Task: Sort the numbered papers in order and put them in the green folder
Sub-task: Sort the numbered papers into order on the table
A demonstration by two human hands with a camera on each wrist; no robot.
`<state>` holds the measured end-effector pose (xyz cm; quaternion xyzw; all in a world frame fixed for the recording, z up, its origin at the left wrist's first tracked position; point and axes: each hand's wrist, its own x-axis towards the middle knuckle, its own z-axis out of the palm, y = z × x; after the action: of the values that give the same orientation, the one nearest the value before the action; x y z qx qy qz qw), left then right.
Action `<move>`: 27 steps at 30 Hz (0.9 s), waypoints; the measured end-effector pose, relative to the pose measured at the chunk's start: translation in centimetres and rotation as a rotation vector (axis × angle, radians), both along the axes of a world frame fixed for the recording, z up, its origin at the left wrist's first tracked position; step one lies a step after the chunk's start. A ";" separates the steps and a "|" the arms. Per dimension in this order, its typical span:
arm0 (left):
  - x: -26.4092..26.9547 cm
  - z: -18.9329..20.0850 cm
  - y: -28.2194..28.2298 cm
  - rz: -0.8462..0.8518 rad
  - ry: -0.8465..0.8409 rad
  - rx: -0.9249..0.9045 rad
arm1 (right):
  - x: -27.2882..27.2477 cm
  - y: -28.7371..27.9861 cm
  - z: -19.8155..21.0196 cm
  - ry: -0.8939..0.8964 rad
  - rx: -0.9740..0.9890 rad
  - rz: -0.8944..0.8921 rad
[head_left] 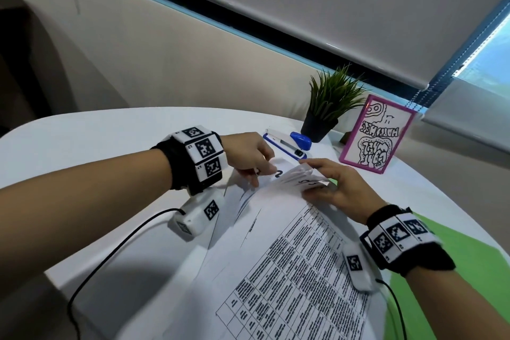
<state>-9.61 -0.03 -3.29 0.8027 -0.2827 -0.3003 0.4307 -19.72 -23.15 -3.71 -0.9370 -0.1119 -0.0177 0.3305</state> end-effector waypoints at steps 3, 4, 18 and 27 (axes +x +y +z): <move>0.0 0.8 0.2 0.043 0.010 -0.041 | 0.1 0.1 0.1 0.085 0.040 -0.058; 0.4 0.8 0.2 0.107 -0.017 -0.028 | 0.0 -0.1 0.0 0.082 0.038 -0.065; 0.8 1.1 -0.2 0.015 -0.276 -0.044 | 0.0 -0.7 -0.3 -0.036 -0.070 0.009; 1.0 1.6 0.5 0.054 -0.365 0.092 | -0.8 -0.5 -0.3 0.026 0.184 -0.102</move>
<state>-8.59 0.43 -1.69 0.8699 -0.3204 -0.1507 0.3432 -20.54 -23.62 -4.03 -0.9072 -0.0574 -0.0325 0.4154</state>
